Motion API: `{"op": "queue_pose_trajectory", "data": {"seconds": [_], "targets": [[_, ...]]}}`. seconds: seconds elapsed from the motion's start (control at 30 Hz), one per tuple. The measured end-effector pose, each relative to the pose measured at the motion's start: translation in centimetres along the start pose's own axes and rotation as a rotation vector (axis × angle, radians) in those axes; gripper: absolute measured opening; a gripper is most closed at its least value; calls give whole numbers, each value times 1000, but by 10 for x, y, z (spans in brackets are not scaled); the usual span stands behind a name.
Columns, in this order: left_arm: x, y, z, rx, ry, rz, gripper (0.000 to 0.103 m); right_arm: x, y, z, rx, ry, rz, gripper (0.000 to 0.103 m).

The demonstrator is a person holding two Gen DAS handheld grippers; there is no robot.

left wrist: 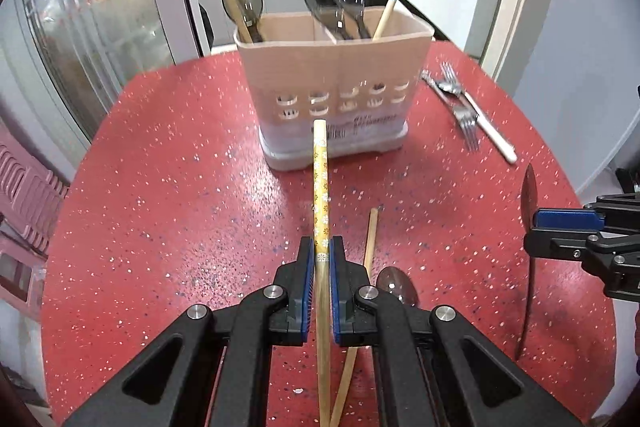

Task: Organize utensils
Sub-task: 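Lift the dark spoon with the right tool while the left tool carries the chopstick over the holder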

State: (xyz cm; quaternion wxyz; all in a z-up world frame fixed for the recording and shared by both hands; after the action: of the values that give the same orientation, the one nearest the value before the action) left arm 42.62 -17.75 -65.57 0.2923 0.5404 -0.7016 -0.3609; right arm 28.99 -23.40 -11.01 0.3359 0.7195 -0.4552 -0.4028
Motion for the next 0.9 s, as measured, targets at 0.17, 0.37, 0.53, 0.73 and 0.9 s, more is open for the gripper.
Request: {"op": "queue_pose_trajectory", "data": {"seconds": [0.17,0.37,0.53,0.73,0.9], "targets": [[-11,40,-8,47,17,3,30,-5,11,-3,27,5,-2,30],[-18,63,-15,104,59,4,30,-8,22,-11,66,5,-15,30],[-27,83,-21,158,106,13,30,-13,37,-23,119,7,-24,30],[-39,109,-37,225,154,25,30,-18,54,-41,174,4,-32,30],[-48,122,-54,272,189,33,30,-17,64,-60,205,1,-34,30]]}}
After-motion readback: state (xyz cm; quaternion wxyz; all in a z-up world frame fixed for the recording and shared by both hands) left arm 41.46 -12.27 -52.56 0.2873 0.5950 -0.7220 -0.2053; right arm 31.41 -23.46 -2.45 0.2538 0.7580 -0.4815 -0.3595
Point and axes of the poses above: each gripper's, at about its wrist camera, not at the fingertips, and y roughly against the way its jaws point, x to its right, z to its underside, the point moved 5 cm from there along -y, roughly the way its jaws point, and after that the axes turned 2 degrees about y, right-handed, at the moved point
